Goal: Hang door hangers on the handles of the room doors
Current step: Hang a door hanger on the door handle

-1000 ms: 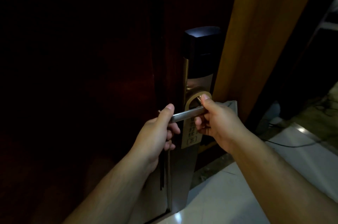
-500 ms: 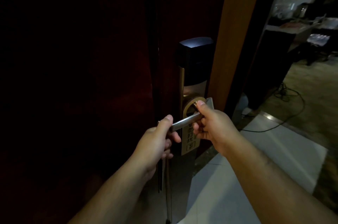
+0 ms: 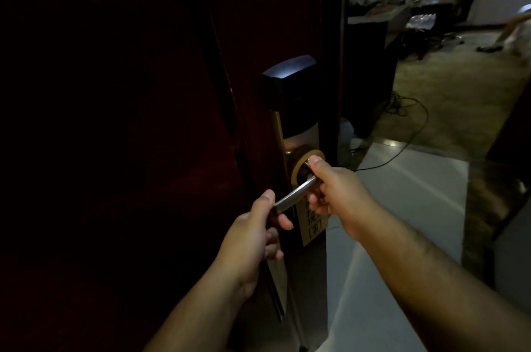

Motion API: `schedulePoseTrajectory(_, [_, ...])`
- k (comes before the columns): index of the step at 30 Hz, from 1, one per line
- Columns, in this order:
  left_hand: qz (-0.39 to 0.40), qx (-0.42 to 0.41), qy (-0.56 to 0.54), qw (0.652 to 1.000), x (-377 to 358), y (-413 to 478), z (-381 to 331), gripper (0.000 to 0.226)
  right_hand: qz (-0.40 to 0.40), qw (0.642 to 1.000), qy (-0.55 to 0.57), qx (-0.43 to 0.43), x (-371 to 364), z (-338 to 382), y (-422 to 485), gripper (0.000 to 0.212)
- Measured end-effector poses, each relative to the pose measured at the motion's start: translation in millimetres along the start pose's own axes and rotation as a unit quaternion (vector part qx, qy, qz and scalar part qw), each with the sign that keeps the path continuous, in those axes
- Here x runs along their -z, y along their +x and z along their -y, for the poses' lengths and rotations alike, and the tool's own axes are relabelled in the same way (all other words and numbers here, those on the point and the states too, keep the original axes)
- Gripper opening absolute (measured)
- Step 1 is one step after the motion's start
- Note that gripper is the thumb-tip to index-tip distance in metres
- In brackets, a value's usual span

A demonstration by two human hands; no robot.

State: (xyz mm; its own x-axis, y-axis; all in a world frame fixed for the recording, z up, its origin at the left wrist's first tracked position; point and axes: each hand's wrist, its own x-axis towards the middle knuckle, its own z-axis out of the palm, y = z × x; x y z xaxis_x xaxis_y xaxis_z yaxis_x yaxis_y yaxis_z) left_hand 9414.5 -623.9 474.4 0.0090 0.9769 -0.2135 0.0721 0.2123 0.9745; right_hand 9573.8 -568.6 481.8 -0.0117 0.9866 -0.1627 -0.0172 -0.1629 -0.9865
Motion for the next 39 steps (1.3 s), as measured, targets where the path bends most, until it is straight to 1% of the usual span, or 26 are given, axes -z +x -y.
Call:
schedulePoseTrajectory(7, [0.079, -0.046, 0.009, 0.996, -1.3, -27.9, 3.5, 0.056, -0.13, 0.991, 0.034, -0.024, -7.7, -4.9, -48.4, 0.038])
schedulePoseTrajectory(10, [0.121, -0.049, 0.017, 0.991, 1.5, -40.6, 1.9, 0.054, -0.182, 0.982, 0.039, -0.027, -12.5, -4.7, -71.7, 0.041])
schedulePoseTrajectory(14, [0.17, -0.043, 0.03, 0.984, 2.3, -57.2, 1.7, 0.054, -0.263, 0.964, 0.021, -0.031, -16.7, -1.8, -100.4, 0.04])
schedulePoseTrajectory(17, [0.186, -0.047, 0.024, 0.981, -3.6, -73.5, 4.1, 0.049, -0.28, 0.959, -0.008, -0.052, -12.8, -0.9, -126.4, 0.048])
schedulePoseTrajectory(19, [0.203, -0.052, 0.018, 0.978, -7.0, -85.5, 6.1, 0.051, -0.284, 0.957, -0.015, -0.061, -10.3, -2.3, -144.1, 0.051])
schedulePoseTrajectory(23, [0.239, -0.047, 0.018, 0.97, -10.4, -110.7, 10.6, 0.05, -0.304, 0.952, -0.004, -0.041, -11.2, -2.8, -181.8, 0.043])
schedulePoseTrajectory(26, [0.246, -0.034, 0.026, 0.968, -13.4, -131.2, 16.1, 0.052, -0.318, 0.947, 0.002, -0.039, -10.4, -5.6, -209.5, 0.038])
schedulePoseTrajectory(30, [0.253, -0.033, 0.035, 0.966, -19.7, -164.5, 23.5, 0.05, -0.343, 0.939, -0.009, -0.024, -6.7, -16.7, -242.2, 0.04])
schedulePoseTrajectory(32, [0.264, -0.033, 0.041, 0.963, -21.7, -183.9, 27.0, 0.047, -0.344, 0.939, -0.014, -0.011, -4.5, -20.5, -261.3, 0.043])
schedulePoseTrajectory(35, [0.281, -0.031, 0.064, 0.957, -24.3, -208.9, 33.8, 0.048, -0.346, 0.937, -0.043, 0.01, -0.7, -28.3, -293.6, 0.043])
schedulePoseTrajectory(37, [0.293, -0.04, 0.063, 0.953, -25.7, -225.7, 38.2, 0.043, -0.356, 0.932, -0.068, 0.016, 0.1, -33.6, -314.0, 0.042])
schedulePoseTrajectory(39, [0.304, -0.043, 0.061, 0.95, -26.3, -243.2, 43.0, 0.037, -0.375, 0.925, -0.051, 0.001, 0.1, -37.7, -333.3, 0.045])
